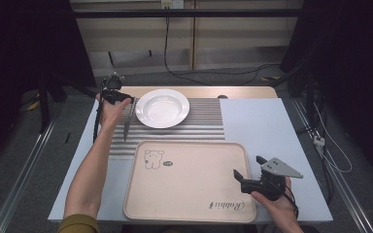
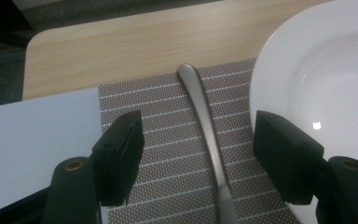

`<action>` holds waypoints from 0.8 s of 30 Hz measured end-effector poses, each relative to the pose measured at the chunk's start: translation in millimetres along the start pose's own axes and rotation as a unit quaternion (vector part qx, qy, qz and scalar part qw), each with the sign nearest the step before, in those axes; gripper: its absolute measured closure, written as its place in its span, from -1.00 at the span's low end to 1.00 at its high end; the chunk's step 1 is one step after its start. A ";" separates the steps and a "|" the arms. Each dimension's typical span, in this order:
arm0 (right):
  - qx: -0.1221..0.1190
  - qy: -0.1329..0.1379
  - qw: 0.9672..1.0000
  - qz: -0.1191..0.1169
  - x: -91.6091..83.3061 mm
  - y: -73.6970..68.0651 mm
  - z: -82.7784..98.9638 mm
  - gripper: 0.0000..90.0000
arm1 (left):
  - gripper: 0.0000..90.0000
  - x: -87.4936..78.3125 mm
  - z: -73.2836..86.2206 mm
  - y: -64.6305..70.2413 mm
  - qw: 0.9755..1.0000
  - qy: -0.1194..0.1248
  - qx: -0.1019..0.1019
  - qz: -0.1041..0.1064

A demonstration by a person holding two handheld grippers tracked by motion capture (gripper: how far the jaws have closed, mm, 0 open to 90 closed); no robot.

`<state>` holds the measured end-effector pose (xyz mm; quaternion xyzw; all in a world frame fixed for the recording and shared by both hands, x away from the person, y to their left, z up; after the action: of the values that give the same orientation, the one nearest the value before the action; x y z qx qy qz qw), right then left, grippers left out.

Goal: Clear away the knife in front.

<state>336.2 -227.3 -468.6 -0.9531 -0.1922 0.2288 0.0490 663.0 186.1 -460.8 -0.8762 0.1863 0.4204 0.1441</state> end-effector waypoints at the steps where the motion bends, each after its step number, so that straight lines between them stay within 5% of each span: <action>1: 0.000 0.000 1.000 0.000 0.0 0.0 0.0 -0.85 | -0.26 1.4 0.8 0.4 1.000 -0.002 -0.004 0.003; 9: -0.005 -0.007 1.000 -0.009 2.9 -3.9 1.1 -0.85 | -0.08 15.9 14.6 1.1 0.999 -0.041 -0.004 0.016; 16: -0.006 -0.011 1.000 -0.012 3.5 -4.9 2.3 -0.85 | 0.13 26.4 20.3 10.0 0.998 -0.056 0.006 0.033; 24: -0.005 -0.011 1.000 -0.010 2.4 -4.3 2.8 -0.85 | 0.44 37.1 22.7 16.7 0.998 -0.061 0.007 0.028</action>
<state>335.5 -222.4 -471.3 -0.9487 -0.2036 0.2376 0.0449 661.4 172.9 -505.4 -0.8423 0.2046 0.4758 0.1495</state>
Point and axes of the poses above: each handheld gripper's, and its own axes: x roughly forward along the jaws, z roughly out of its underside, y roughly to its right, the point moved 8 cm from there along x, roughly forward along the jaws, and after that the axes turned 10 degrees about x, right-handed, at the moved point
